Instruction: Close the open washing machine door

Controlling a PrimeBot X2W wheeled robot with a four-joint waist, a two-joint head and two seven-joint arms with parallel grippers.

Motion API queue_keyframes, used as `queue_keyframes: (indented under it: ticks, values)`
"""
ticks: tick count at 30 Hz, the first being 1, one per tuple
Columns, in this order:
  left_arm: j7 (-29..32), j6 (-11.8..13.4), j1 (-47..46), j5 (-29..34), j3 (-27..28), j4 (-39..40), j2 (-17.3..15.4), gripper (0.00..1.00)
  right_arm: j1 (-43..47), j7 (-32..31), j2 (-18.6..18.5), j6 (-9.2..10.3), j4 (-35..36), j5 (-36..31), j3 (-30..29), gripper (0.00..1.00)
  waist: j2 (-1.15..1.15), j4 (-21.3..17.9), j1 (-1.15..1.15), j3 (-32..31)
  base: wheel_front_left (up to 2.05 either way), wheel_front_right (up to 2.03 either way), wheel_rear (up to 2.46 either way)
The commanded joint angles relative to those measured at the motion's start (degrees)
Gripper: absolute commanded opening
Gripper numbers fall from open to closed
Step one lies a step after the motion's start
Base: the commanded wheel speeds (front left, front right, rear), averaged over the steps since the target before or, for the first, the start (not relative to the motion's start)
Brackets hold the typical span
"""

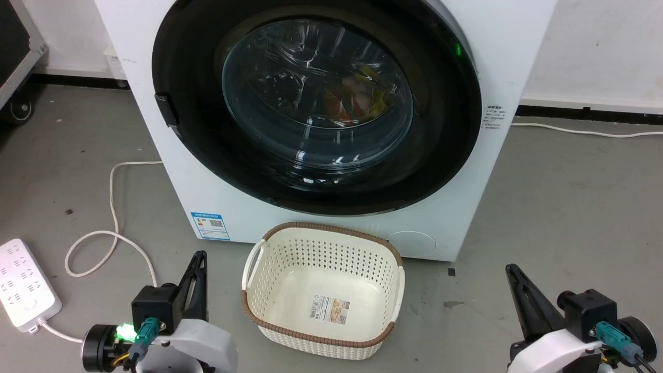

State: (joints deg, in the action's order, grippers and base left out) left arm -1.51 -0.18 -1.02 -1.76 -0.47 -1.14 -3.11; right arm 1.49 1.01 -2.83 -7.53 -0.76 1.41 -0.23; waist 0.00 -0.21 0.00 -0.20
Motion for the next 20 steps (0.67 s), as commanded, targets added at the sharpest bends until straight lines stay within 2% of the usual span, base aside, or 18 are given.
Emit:
queue_keyframes:
  ticks: [1,20]
  values:
    - [0.46,0.08,0.90,0.70,0.30,0.46,0.07,0.00,-1.13,-0.47,-0.04,0.04,0.51,-0.62,0.09,0.00,0.00,0.03,0.00,0.03,0.00,0.00,0.00]
    - [1.51,0.18,1.02,1.76,0.47,1.14,0.24,0.00,-1.49,-1.01,-0.05,0.04,0.76,-1.41,0.23,0.00,0.00,0.21,0.00,0.20,0.00,0.00,0.00]
